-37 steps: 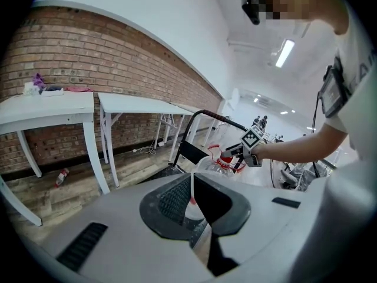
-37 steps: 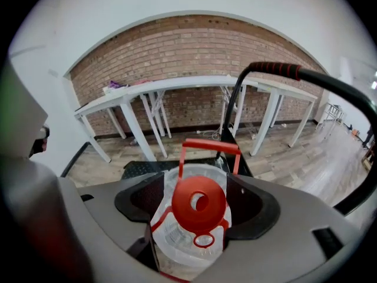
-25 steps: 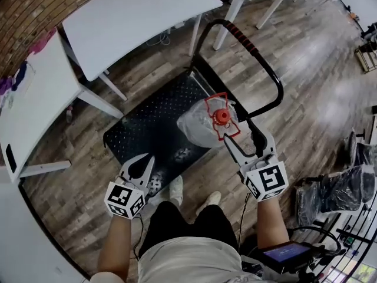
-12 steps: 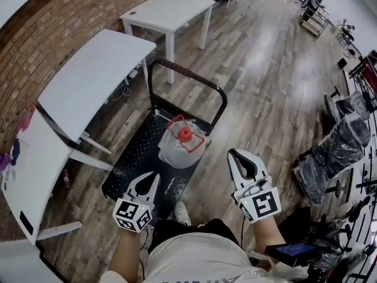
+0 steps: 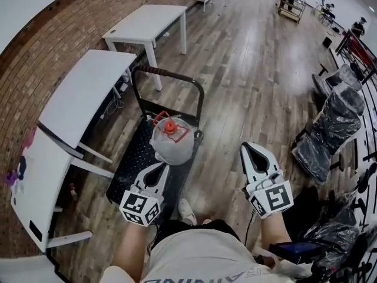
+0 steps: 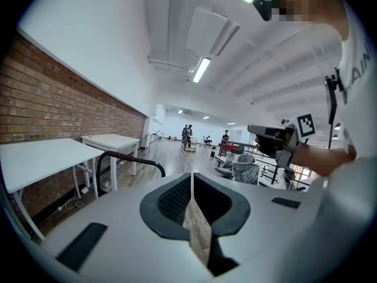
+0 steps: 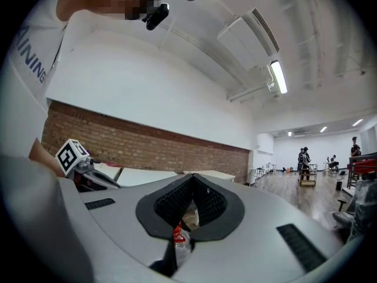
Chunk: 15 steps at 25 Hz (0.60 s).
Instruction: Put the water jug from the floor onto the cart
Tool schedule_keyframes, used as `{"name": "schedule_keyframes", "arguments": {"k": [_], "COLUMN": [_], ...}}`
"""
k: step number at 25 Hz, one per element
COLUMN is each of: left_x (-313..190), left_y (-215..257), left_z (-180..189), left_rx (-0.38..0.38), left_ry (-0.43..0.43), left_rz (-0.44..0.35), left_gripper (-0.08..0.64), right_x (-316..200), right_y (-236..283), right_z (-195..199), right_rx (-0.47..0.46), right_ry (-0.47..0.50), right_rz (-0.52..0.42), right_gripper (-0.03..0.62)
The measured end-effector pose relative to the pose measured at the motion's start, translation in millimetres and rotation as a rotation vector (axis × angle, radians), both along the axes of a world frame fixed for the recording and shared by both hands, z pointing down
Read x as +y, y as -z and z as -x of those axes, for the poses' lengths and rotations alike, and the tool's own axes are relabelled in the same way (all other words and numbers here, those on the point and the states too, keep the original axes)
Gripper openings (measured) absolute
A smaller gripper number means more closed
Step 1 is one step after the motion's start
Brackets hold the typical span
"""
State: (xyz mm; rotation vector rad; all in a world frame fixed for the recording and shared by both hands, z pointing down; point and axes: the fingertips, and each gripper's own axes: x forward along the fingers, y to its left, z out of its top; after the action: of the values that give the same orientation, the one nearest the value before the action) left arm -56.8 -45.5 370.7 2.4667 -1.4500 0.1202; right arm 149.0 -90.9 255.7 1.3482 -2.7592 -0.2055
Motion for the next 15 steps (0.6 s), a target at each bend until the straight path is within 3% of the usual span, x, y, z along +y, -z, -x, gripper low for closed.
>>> {"name": "schedule_keyframes", "arguments": {"k": [11, 15], "left_x": [97.7, 112.5], "left_y": [29.4, 36.4], "left_z": [-32.4, -31.1], "left_rx": [-0.065, -0.071], "left_ry": [0.009, 0.007], "left_rz": [-0.010, -0.031], "left_gripper": [0.015, 0.015], "right_x": [67.1, 90.5], "right_y": [-20.8, -19.7], "right_z": [-50.9, -50.6], "right_rx": [-0.111, -0.087], "right_ry": [-0.037, -0.033], "right_rz": [0.124, 0.116], "right_gripper": [0.005, 0.005]}}
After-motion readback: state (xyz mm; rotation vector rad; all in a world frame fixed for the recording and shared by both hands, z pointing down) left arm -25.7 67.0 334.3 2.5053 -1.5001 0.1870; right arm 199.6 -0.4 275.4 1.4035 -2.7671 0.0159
